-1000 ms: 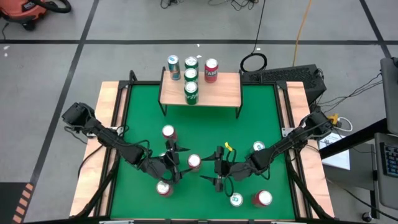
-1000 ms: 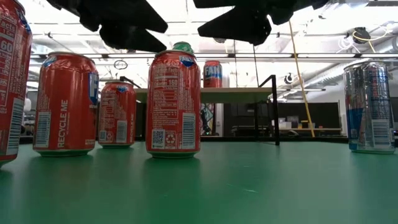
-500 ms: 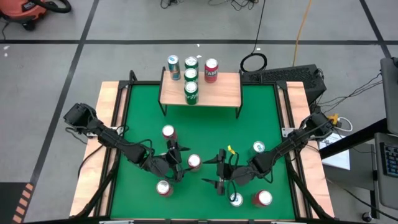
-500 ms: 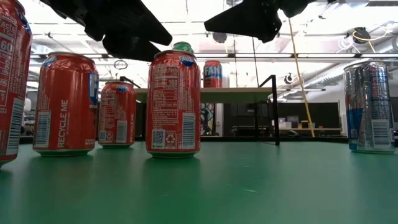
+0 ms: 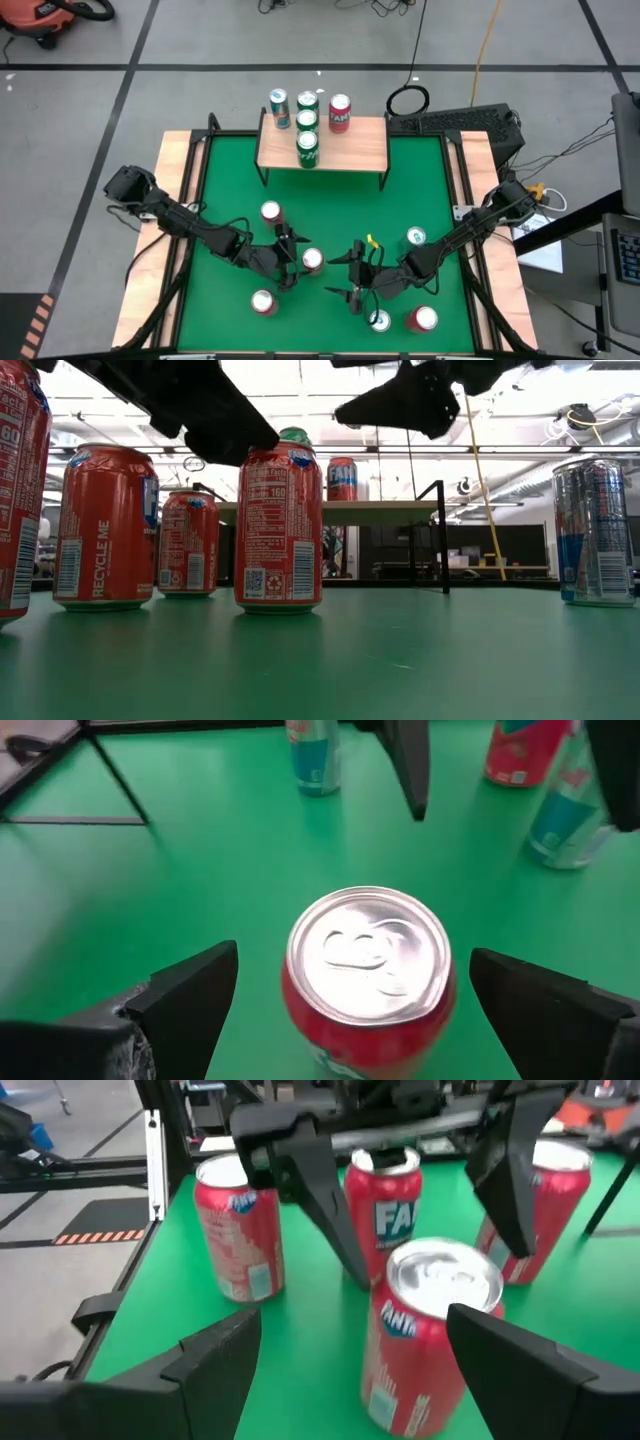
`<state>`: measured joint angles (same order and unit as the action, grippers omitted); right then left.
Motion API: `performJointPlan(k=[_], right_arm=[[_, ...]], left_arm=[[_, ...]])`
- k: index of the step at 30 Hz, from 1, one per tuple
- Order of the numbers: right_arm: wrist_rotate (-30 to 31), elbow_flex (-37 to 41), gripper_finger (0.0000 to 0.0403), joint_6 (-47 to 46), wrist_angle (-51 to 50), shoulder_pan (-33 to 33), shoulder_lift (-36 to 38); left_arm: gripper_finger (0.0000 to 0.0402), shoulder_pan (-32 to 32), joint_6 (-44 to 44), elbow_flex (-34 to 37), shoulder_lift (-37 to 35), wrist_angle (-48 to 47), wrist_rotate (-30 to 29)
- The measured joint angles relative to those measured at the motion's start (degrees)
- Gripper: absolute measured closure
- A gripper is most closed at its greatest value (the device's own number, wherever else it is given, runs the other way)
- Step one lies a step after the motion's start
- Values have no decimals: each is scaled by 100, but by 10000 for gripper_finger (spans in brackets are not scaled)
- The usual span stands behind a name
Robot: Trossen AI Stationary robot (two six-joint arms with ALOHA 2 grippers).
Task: Place canned beverage on shelf
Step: Put the orange soda can on the shelf aligned with the other orange soda can
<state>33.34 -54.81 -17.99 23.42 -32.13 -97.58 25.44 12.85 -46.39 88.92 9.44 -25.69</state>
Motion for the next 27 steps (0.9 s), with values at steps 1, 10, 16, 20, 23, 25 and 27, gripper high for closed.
performJointPlan(k=[1,10,16,20,23,25,27], right_arm=[[-1,0,94,-92,-54,-21,0],[-7,0,94,-382,-234,-134,0],[502,0,94,-520,-253,-136,0],[586,0,94,-686,-440,-134,0],[585,2,94,-773,-586,-153,0],[586,2,94,-860,-652,-151,0],[671,2,94,-929,-719,-151,0]], left_arm=[[2,-35,-34,0,-1,-5,132],[2,-167,-27,0,1,-53,465],[6,-92,268,0,48,-17,313],[33,-67,338,0,284,172,338],[64,-40,445,-4,527,406,328],[86,11,505,0,622,551,112],[105,67,585,1,661,655,-166]])
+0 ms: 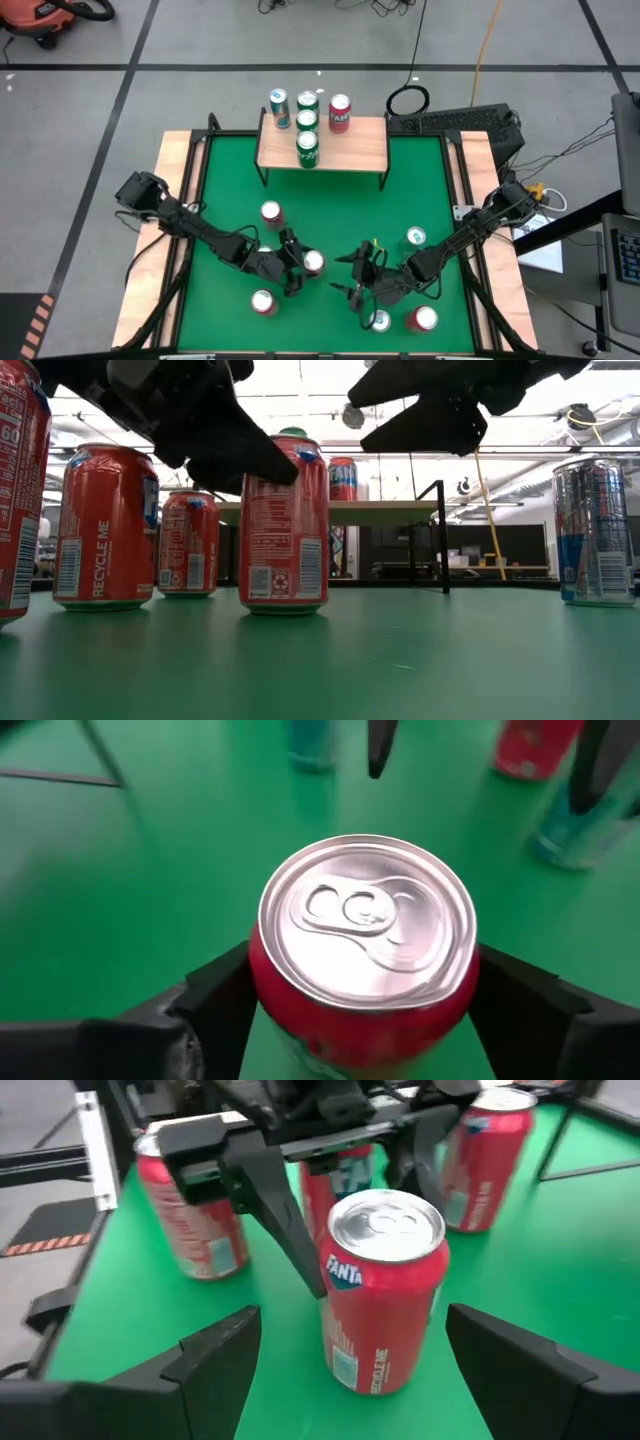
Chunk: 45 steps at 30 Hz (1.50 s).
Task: Place canned beverage on shelf
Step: Put the orange soda can on the shelf aligned with the other orange soda can
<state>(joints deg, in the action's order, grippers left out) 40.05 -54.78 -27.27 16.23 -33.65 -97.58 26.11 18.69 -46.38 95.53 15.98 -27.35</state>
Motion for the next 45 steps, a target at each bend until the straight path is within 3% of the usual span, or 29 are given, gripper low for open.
performJointPlan(k=[6,16,24,30,36,45], right_arm=[[655,0,94,-54,-122,0,0],[973,1,80,105,-203,148,-191],[1240,2,21,336,-126,525,-363],[1203,2,12,668,104,702,-363],[932,2,30,706,264,882,-363],[888,2,104,698,281,960,-363]], left_arm=[[120,26,466,1,-22,171,-1149],[112,24,886,-309,-188,475,-1933],[112,28,1078,-595,-188,467,-2042],[112,21,1470,-595,-188,460,-2212],[111,24,1546,-595,-188,615,-2289],[111,19,1533,-595,-188,593,-2285]])
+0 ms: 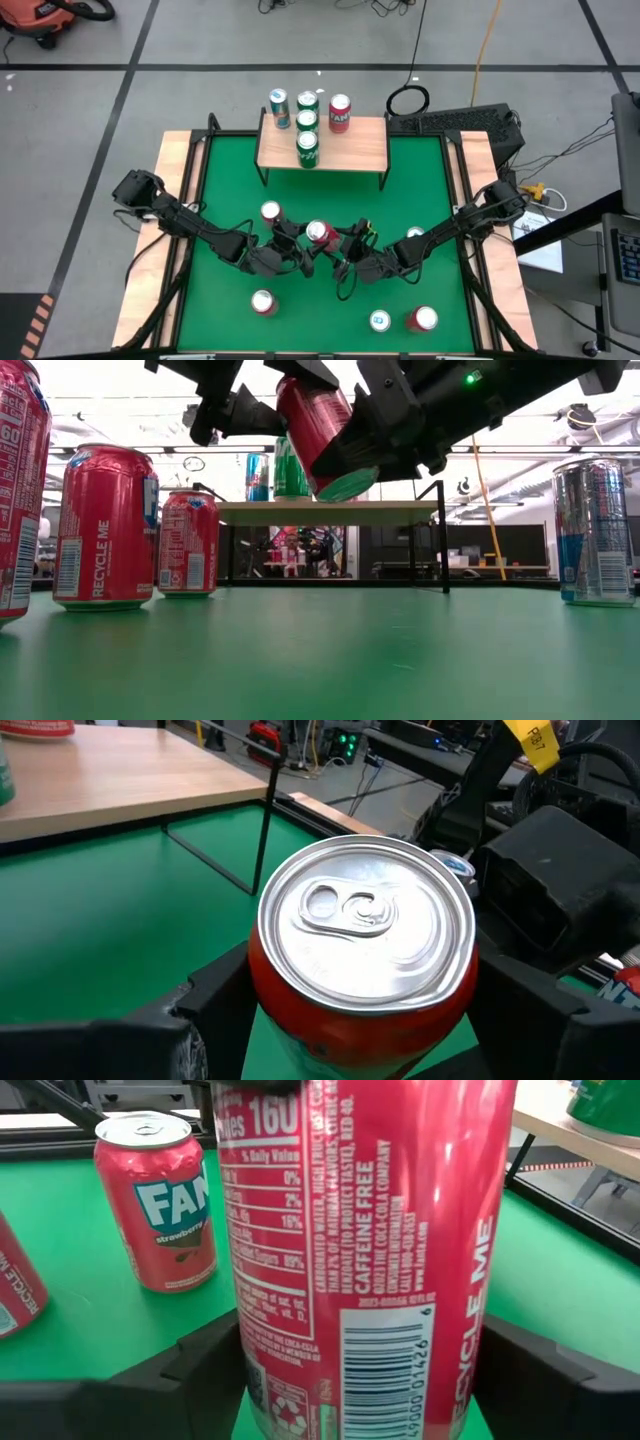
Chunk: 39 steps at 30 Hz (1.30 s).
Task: Place canned beverage on shelf
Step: Put the orange soda can on the shelf aligned with the other orange soda can
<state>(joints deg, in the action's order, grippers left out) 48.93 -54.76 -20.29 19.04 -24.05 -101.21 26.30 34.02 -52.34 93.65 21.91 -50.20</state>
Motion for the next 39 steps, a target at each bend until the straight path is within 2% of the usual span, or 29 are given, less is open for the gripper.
performJointPlan(k=[7,15,18,22,28,31,39], right_arm=[[-75,0,113,-84,-17,4,18],[-592,7,110,91,-46,28,277],[-926,7,110,231,-103,31,439],[-1685,7,110,483,-173,30,629],[-2833,7,111,727,161,31,739],[-3358,7,110,881,447,31,709],[-3972,7,110,1476,1160,96,688]], left_arm=[[99,17,-180,0,0,26,64],[9,94,-1088,0,-77,135,214],[12,113,-1442,0,-161,185,345],[14,209,-1832,-4,-399,199,517],[15,452,-2545,-7,-800,180,1537],[15,536,-2797,-7,-917,157,1616],[15,577,-3305,-7,-951,170,2048]])
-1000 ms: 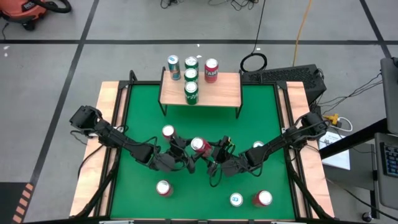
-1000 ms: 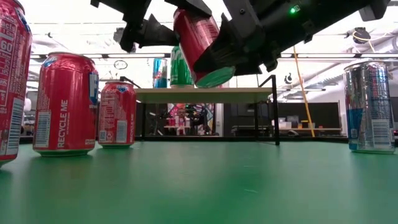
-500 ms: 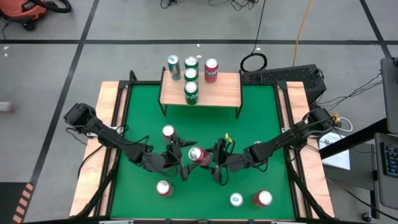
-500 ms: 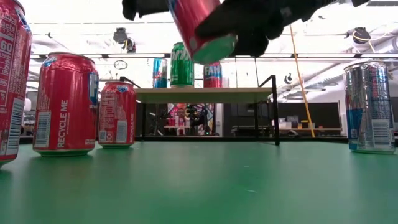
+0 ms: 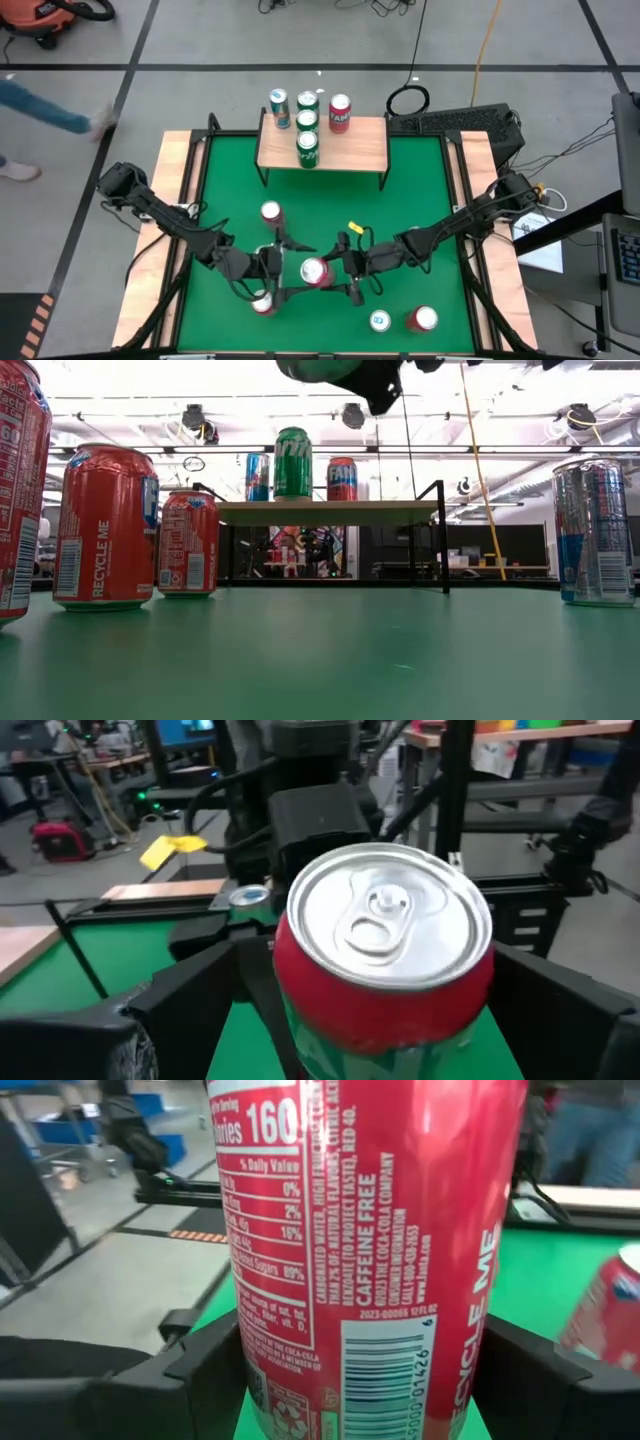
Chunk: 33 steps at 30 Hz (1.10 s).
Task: Place canned beverage on shelf
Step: Put the orange soda can on the shelf aligned with the other orange soda can
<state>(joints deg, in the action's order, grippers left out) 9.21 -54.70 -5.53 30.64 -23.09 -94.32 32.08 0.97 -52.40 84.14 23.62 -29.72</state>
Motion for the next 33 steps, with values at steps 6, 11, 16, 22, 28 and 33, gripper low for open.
performJointPlan(k=[6,11,16,22,28,33], right_arm=[[-842,0,110,218,220,225,0],[-1548,-2,110,477,436,383,0],[-1705,-2,110,584,396,543,0],[-2026,-2,110,669,316,701,0],[-2041,-4,108,712,235,735,0],[-2019,-4,87,598,184,731,0]], left_arm=[[15,22,-65,0,0,-28,228],[22,31,-188,4,2,-33,408],[46,31,-144,7,2,66,418],[82,11,-176,7,98,139,469],[119,11,-201,12,129,127,463],[128,11,-153,26,129,122,468]])
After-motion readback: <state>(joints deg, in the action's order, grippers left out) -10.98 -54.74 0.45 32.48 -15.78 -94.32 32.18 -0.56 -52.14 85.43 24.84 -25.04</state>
